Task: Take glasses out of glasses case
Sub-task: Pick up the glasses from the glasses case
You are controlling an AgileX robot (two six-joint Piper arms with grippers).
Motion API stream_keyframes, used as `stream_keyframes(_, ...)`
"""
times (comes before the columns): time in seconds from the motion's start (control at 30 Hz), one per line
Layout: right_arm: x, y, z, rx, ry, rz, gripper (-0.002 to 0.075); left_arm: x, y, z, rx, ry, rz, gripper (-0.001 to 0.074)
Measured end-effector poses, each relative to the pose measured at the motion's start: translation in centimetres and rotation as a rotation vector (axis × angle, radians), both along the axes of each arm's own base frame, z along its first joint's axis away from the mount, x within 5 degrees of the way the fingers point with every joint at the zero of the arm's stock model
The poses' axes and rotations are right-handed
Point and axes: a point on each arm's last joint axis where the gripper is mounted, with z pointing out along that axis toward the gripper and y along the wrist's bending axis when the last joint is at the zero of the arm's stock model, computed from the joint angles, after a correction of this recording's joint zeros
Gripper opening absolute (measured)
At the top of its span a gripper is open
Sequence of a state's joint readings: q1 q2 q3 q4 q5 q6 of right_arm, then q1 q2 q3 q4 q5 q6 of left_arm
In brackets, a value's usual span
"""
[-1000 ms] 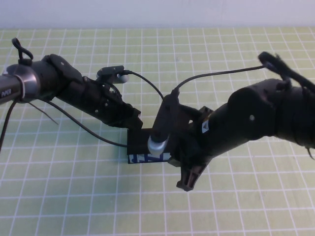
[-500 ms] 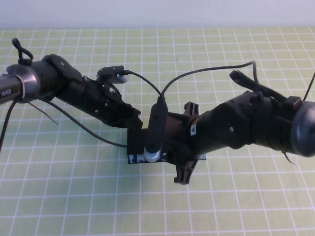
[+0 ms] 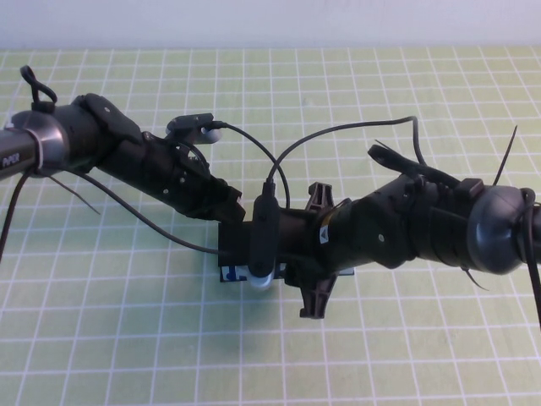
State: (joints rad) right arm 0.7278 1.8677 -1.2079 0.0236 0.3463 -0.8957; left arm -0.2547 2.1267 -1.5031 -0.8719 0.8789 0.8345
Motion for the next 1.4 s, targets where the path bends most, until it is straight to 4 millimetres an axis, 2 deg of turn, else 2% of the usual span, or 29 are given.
stream_keyframes(0.17,0.2,0.1,-0.3,0.001,-0.02,0.005,0.0256,0.0,0.0,0.0,-0.001,0.003,-0.003,-0.0004)
stream_keyframes(0.7,0.4,0.3,-0.1,0.008,-0.05,0.014,0.0031,0.1,0.0,0.1,-0.001,-0.006,-0.002,-0.0004)
stream_keyframes(0.9,0.2,0.1,1.4,0.05,-0.07,-0.009,0.0011,0.2,0.0,0.4,-0.004,-0.012,-0.002,-0.0004)
stream_keyframes(1.0,0.2,0.1,2.1,0.072,-0.085,-0.018,0.0004,0.2,0.7,1.9,-0.013,-0.036,0.003,-0.0004)
stream_keyframes(1.17,0.1,0.0,2.7,0.099,-0.091,-0.037,-0.0001,-0.6,3.2,8.3,-0.036,-0.198,0.026,-0.0004)
stream_keyframes(1.23,0.1,0.0,2.8,0.106,-0.095,-0.041,-0.0002,-1.7,4.1,10.5,-0.055,-0.275,0.01,-0.0004)
stream_keyframes(1.33,0.1,0.0,2.9,0.112,-0.097,-0.044,-0.0004,-3.8,4.7,11.4,-0.121,-0.381,-0.091,-0.0004)
stream_keyframes(1.4,0.1,0.0,2.9,0.112,-0.097,-0.044,-0.0004,-5.2,4.8,10.2,-0.194,-0.426,-0.183,-0.0004)
